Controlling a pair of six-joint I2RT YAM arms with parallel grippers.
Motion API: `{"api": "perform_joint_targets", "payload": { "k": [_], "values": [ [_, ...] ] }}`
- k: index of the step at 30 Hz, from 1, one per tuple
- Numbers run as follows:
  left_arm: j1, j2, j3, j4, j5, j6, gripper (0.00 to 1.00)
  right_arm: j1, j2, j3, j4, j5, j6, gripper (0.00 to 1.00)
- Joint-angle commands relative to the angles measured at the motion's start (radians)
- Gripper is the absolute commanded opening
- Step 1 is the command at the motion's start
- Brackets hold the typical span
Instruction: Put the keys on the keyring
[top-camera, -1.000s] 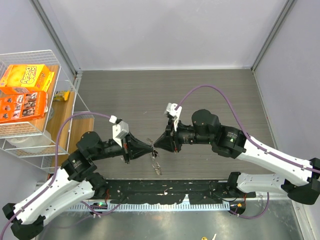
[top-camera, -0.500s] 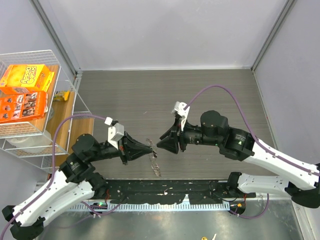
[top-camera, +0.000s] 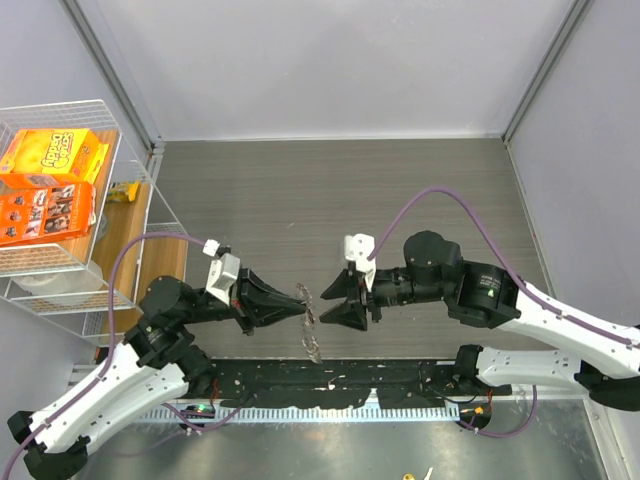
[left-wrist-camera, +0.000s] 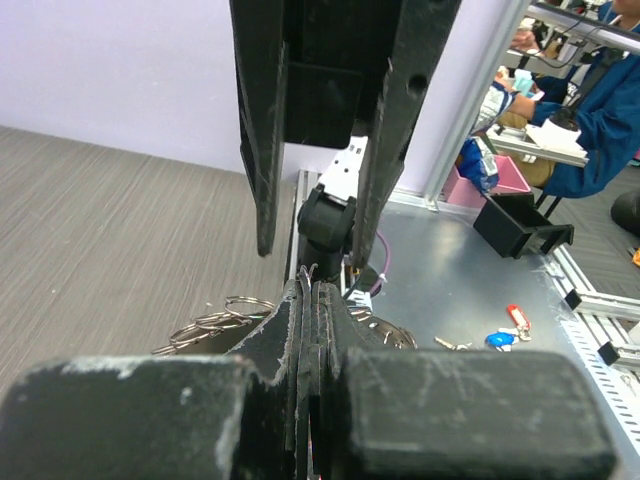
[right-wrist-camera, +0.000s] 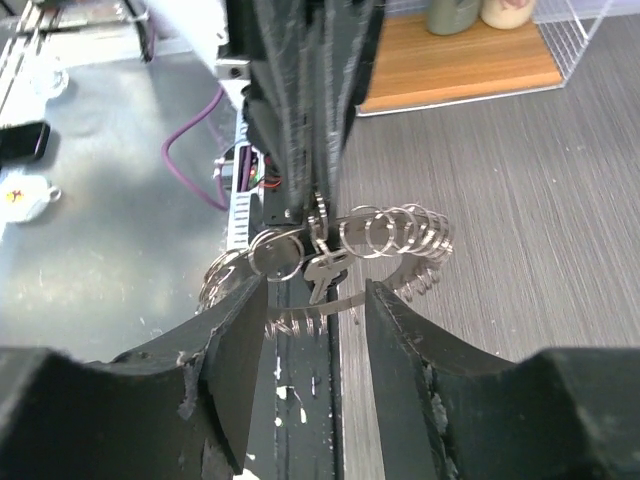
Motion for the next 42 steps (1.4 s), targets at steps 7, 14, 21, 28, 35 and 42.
{"api": "perform_joint_targets", "payload": {
  "k": [7, 14, 21, 28, 35, 42],
  "values": [
    [-0.002, -0.010, -0.012, 0.243, 0.080, -0.068, 0.00, 0.082, -0.026, 0.066, -0.019, -0.023, -0.245, 0.51],
    [-0.002, -0.008, -0.022, 0.275, 0.090, -0.084, 0.00, 0.094, -0.012, 0.086, 0.018, 0.005, -0.253, 0.49],
    [-0.001, -0.014, -0.026, 0.281, 0.091, -0.085, 0.00, 0.114, 0.024, 0.129, 0.023, 0.002, -0.251, 0.44],
    [-0.001, -0.024, -0.025, 0.281, 0.093, -0.082, 0.00, 0.131, 0.058, 0.153, 0.023, 0.013, -0.251, 0.41],
    [-0.001, -0.034, -0.031, 0.280, 0.094, -0.081, 0.00, 0.139, 0.083, 0.169, 0.026, 0.017, -0.249, 0.36],
    [-0.001, -0.044, -0.035, 0.272, 0.093, -0.074, 0.00, 0.145, 0.090, 0.170, 0.037, 0.013, -0.243, 0.22]
  ]
}}
